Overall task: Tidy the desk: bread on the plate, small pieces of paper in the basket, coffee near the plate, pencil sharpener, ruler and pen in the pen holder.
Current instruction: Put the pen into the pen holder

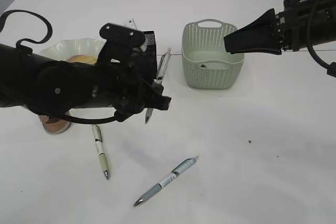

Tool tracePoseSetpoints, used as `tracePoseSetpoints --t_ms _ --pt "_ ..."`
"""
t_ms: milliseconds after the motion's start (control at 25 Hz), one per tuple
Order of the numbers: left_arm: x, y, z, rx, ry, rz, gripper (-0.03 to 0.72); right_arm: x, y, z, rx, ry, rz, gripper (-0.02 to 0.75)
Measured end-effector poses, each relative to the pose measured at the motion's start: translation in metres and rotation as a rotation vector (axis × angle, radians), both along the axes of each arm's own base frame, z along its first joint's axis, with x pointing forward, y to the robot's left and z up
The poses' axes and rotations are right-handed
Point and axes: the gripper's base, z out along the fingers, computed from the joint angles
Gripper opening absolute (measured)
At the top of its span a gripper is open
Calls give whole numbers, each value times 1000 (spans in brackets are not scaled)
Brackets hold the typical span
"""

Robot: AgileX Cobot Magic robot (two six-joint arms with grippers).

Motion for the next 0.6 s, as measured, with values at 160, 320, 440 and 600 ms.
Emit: tracePoseSetpoints --t_ms 160,320,440,600 --pt "8 -3 13 -83 -135 16 65 0 0 0 -1 -2 0 265" --pt "26 -1 35 -145 -227 53 65 0 0 0 -1 -2 0 265" --pt "46 5 55 -187 -296 93 65 0 0 0 -1 -2 0 265" --pt "75 19 70 -213 -352 159 66 0 0 0 -1 -2 0 265"
